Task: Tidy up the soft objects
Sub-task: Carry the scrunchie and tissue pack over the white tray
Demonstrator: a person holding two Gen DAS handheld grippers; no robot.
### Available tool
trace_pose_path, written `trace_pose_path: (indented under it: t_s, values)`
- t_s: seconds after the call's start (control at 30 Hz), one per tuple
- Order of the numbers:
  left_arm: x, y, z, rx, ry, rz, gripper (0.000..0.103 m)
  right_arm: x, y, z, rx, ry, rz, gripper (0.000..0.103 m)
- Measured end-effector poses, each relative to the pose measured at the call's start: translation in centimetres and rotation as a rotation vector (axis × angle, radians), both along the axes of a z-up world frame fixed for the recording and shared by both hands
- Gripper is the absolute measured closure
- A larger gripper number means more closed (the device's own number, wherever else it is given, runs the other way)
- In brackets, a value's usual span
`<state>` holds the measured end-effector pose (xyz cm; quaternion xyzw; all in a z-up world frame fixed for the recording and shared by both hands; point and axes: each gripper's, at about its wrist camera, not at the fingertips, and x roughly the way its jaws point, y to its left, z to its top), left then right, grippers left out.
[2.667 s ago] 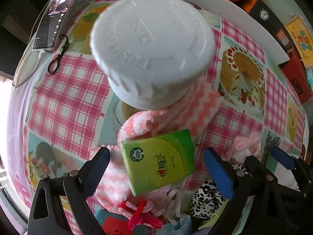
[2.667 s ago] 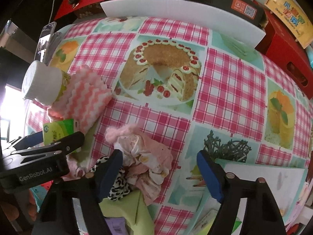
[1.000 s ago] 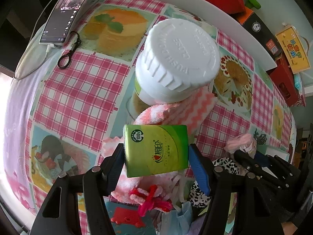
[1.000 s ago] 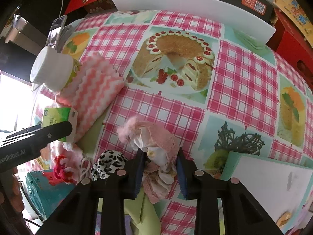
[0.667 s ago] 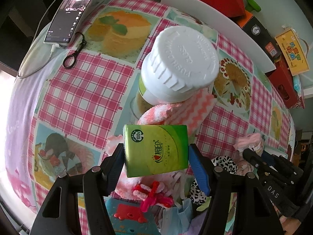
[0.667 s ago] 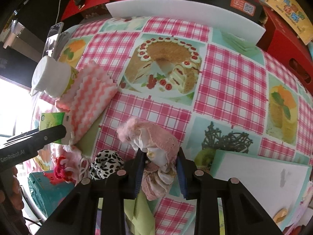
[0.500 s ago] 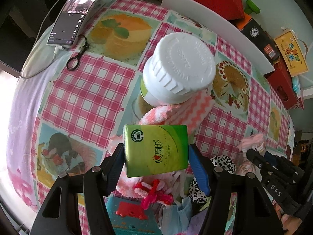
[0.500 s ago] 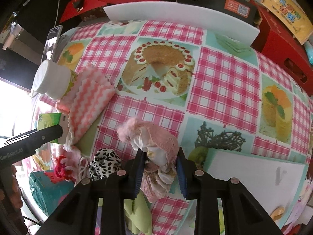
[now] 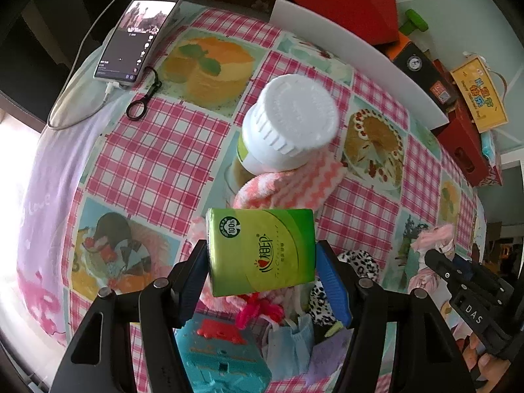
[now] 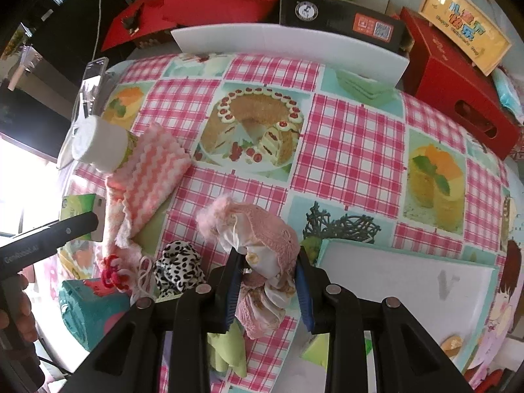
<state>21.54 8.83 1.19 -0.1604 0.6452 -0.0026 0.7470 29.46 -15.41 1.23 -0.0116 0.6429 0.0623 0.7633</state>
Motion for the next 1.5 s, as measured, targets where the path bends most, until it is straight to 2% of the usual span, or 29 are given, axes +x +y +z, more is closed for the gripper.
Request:
trace_pose_path:
  t_s: [0.4,0.63,0.87,1.5]
  values:
    - [-1.5,-3.5,3.0,-0.002,-0.033,-0.058,0.037,-2.5,-1.2,2.5,-0.003,-0.028,-0.012,0.07]
    - [-2.1,-6.9,3.5,-0.022,-0.037,-0.11,0.037,-2.9,-3.6,3.3,-0.007,-0.038,-0.035,0.07]
    - [-2.6,-11.8,2.8,-0.048,-0.024,-0.178,0.037,-3.7,-8.7,3.2,-0.026,-0.031,-0.11,0.07]
    - [-2.8,-23.6,1.1,-0.057,0.004,-0.327,0.037,-6.5,-22.7,2.3,-0.057,-0.004,-0.348,0.07]
